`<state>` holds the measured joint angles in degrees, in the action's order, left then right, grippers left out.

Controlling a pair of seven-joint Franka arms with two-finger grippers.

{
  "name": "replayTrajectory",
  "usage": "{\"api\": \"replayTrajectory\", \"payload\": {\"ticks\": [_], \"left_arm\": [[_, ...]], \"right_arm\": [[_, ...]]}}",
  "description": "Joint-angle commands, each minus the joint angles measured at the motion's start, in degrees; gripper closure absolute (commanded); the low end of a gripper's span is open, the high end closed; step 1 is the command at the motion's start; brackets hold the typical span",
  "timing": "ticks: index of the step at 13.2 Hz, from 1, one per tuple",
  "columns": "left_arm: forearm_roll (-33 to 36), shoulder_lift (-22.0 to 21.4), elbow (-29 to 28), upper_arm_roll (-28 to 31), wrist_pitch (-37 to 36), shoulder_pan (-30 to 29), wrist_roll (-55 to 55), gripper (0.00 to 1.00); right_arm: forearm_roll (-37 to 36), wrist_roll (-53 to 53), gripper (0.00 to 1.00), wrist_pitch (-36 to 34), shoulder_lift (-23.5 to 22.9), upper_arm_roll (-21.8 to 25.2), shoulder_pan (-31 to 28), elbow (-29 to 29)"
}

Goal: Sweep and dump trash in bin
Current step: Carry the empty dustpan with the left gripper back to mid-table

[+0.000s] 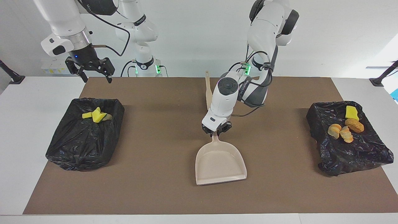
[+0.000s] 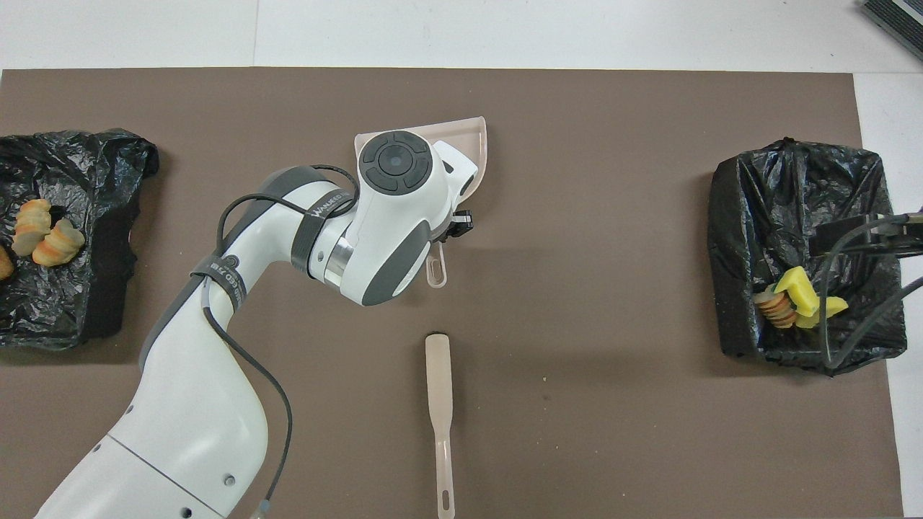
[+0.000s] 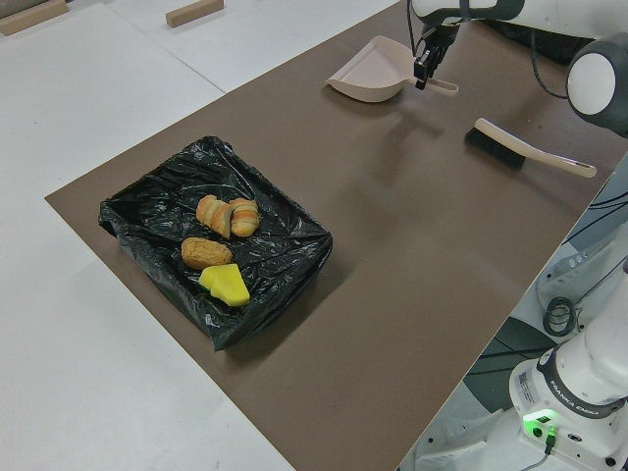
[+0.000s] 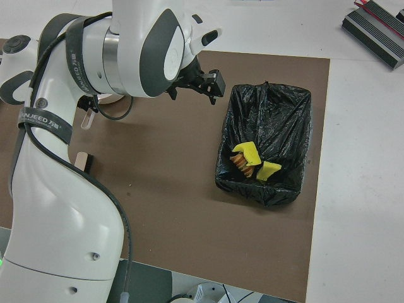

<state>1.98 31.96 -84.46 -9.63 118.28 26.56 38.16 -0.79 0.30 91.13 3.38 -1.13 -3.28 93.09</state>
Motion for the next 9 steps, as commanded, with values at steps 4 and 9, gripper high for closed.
{"api": "replayTrajectory", "payload": {"ticks": [4, 9], "left_arm": [[-0.7, -0.2, 0.4, 0.3, -1.5, 0.8, -6.3, 0.87], [-0.7, -0.9, 0.0, -0.3, -1.8, 0.6, -6.5, 0.54]], "right_arm": [[0.3, 0.9, 0.00, -0.2, 1.0, -0.2, -0.1, 1.0], [0.3, 0.9, 0.00, -0.2, 1.0, -0.2, -0.1, 1.1]]}}
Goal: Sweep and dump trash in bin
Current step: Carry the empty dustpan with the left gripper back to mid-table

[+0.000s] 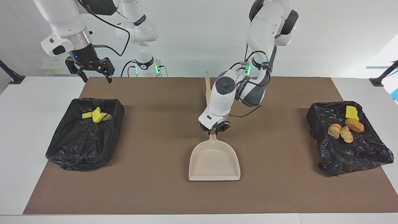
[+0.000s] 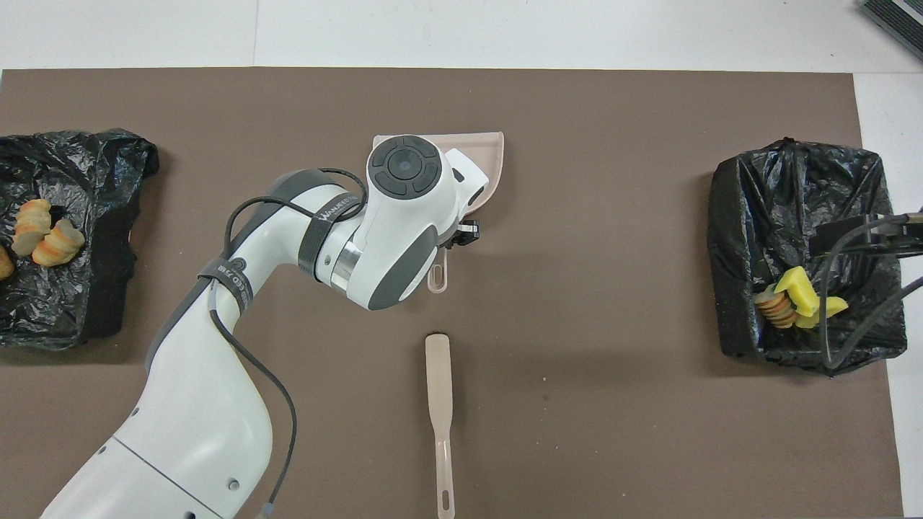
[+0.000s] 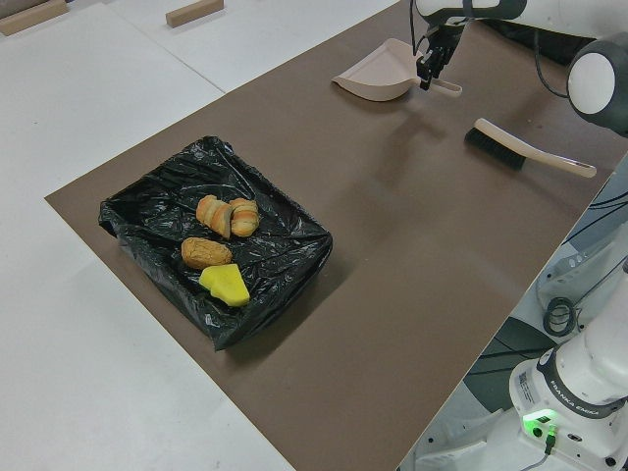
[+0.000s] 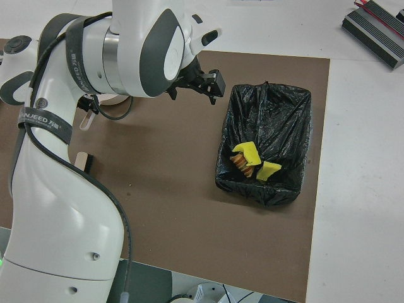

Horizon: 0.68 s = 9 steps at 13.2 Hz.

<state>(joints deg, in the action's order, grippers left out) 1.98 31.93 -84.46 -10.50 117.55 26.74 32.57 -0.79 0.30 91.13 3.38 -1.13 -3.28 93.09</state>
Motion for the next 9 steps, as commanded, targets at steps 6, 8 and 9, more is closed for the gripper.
{"api": "replayTrajectory", "payload": {"ticks": [6, 8, 9], "left_arm": [[-0.7, -12.7, -10.4, 0.8, -2.9, -3.8, -1.6, 0.11], [-0.7, -17.8, -14.7, 1.1, -5.5, -6.9, -2.6, 0.02], [-0.7, -21.2, -16.9, 1.0, -5.5, -9.0, -3.6, 0.00]], "right_arm": [[0.3, 0.9, 0.00, -0.2, 1.0, -0.2, -0.1, 1.0], [0.3, 0.9, 0.00, -0.2, 1.0, -0.2, -0.1, 1.1], [0.3, 0.9, 0.00, -0.2, 1.0, -0.2, -0.1, 1.1]]}}
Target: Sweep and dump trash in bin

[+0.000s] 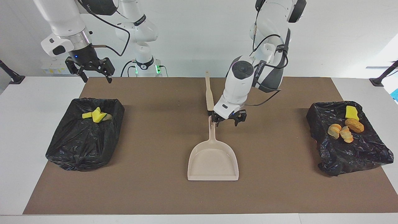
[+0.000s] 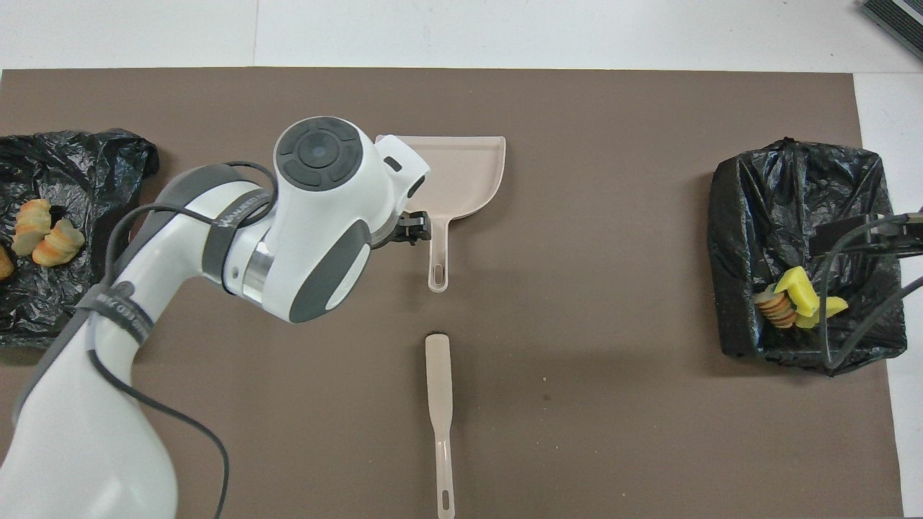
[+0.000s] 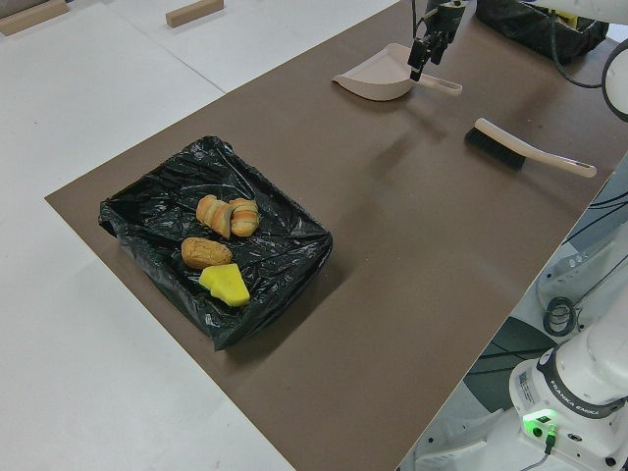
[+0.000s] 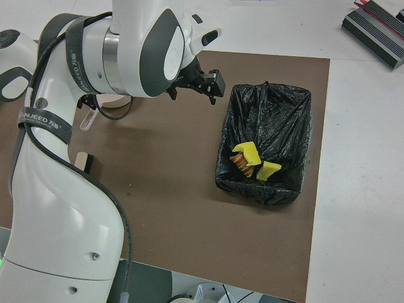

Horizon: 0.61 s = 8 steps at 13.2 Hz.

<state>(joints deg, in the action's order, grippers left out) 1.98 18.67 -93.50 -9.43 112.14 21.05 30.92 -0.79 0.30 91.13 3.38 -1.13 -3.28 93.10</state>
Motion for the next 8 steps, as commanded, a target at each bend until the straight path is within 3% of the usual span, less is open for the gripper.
{"api": "replayTrajectory", "payload": {"ticks": [1, 4, 8], "left_arm": [[-0.7, -10.9, -9.8, 0.0, -0.3, -5.3, -5.3, 0.00], [-0.7, -17.6, -11.2, 0.1, -5.3, -11.5, -16.0, 0.00], [-0.7, -19.1, -6.8, 0.4, -8.5, -14.7, -20.6, 0.00]], "right_arm": [[0.3, 0.9, 0.00, -0.2, 1.0, -0.2, -0.1, 1.0], [0.3, 0.9, 0.00, -0.2, 1.0, -0.2, -0.1, 1.0], [0.3, 0.9, 0.00, -0.2, 1.0, -0.2, -0.1, 1.0]]}}
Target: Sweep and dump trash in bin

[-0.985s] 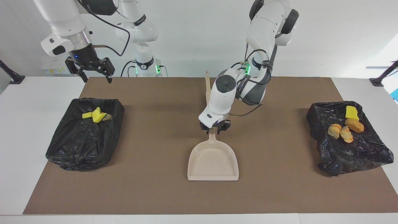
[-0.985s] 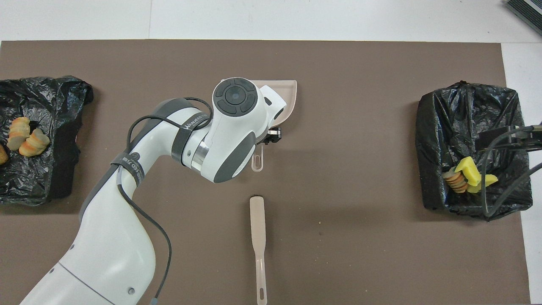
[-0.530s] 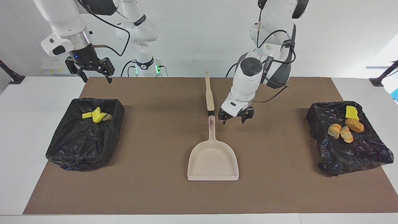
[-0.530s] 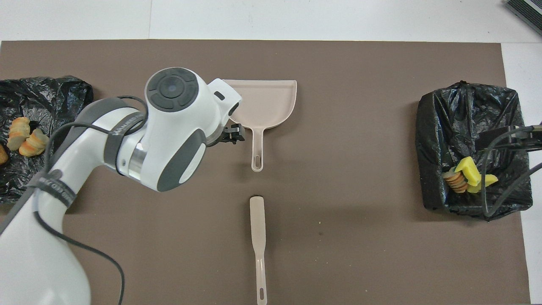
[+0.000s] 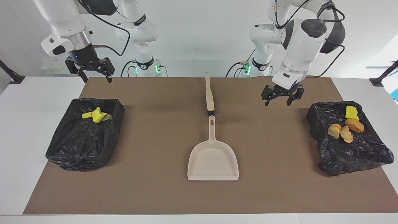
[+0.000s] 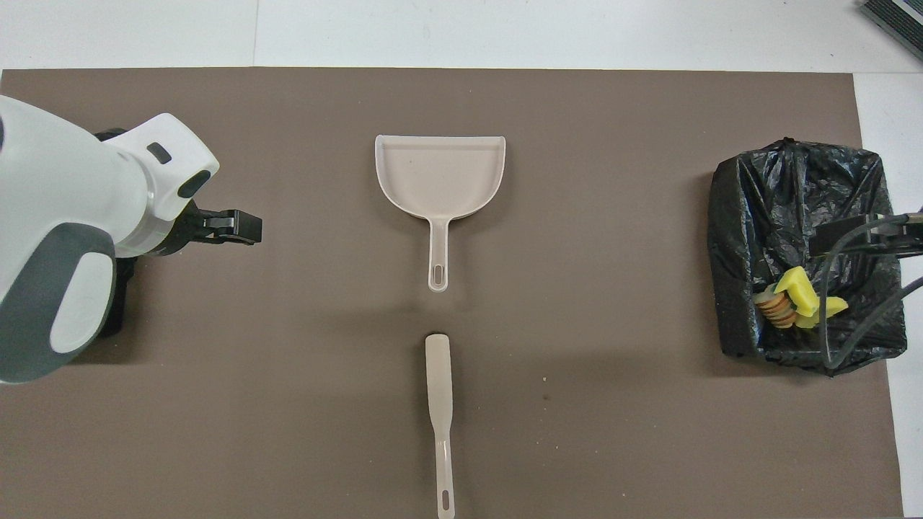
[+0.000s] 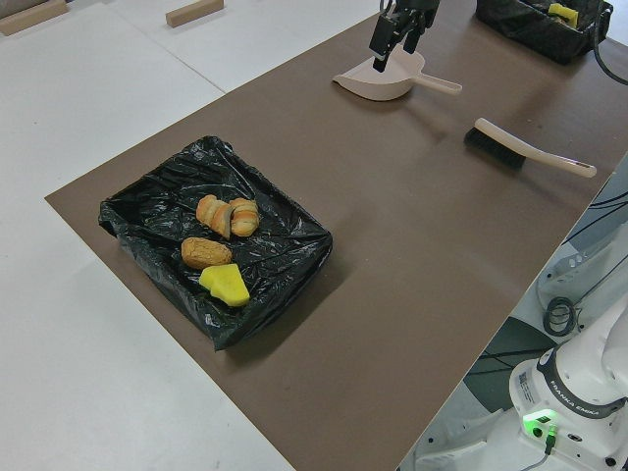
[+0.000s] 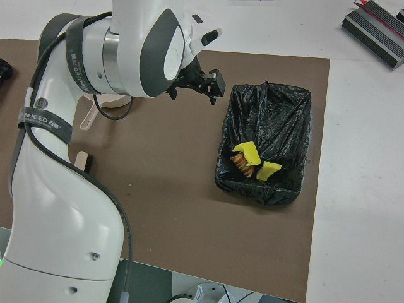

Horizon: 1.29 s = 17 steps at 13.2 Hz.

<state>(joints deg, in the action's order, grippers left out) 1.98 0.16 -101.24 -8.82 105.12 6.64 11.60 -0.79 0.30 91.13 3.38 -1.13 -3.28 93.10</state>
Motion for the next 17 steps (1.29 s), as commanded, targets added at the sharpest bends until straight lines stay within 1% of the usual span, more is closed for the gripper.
{"api": "replayTrajectory", "payload": {"ticks": [1, 4, 7, 9, 10, 12, 14, 15, 16, 17], "left_arm": [[-0.7, -0.6, 2.2, 0.5, -3.2, -0.1, -1.5, 0.00], [-0.7, -0.4, 7.2, 1.9, -8.6, -0.1, -4.9, 0.00], [-0.7, -0.7, 10.0, 7.2, -11.3, 0.4, -11.5, 0.00], [-0.9, -0.2, 14.2, 8.7, -15.4, -0.1, -16.3, 0.00], [-1.0, 0.2, 15.2, 9.9, -17.2, -0.2, -18.8, 0.00], [-1.6, 0.6, 18.3, 10.9, -19.0, -0.4, -19.2, 0.00], [-5.2, 4.7, 24.6, 10.5, -23.1, -3.7, -19.1, 0.00], [-5.8, 6.9, 28.5, 10.5, -25.9, -3.8, -19.1, 0.00], [-5.7, 7.7, 29.9, 10.5, -26.9, -3.9, -19.1, 0.00], [-5.7, 7.5, 29.7, 10.4, -27.1, -3.8, -19.1, 0.00]], "right_arm": [[0.3, 0.9, 0.00, -0.2, 1.0, -0.2, -0.1, 1.0], [0.3, 0.9, 0.00, -0.2, 1.0, -0.2, -0.1, 1.0], [0.3, 0.9, 0.00, -0.2, 1.0, -0.2, -0.1, 1.0], [0.3, 0.9, 0.00, -0.2, 1.0, -0.2, -0.1, 1.0], [0.3, 0.9, 0.00, -0.2, 1.0, -0.2, -0.1, 1.0], [0.3, 0.9, 0.00, -0.2, 1.0, -0.2, -0.1, 1.0], [0.3, 0.9, 0.00, -0.2, 1.0, -0.2, -0.1, 1.0], [0.3, 0.9, 0.00, -0.2, 1.0, -0.2, -0.1, 1.0], [0.3, 0.9, 0.00, -0.2, 1.0, -0.2, -0.1, 1.0], [0.3, 0.9, 0.00, -0.2, 1.0, -0.2, -0.1, 1.1]]}}
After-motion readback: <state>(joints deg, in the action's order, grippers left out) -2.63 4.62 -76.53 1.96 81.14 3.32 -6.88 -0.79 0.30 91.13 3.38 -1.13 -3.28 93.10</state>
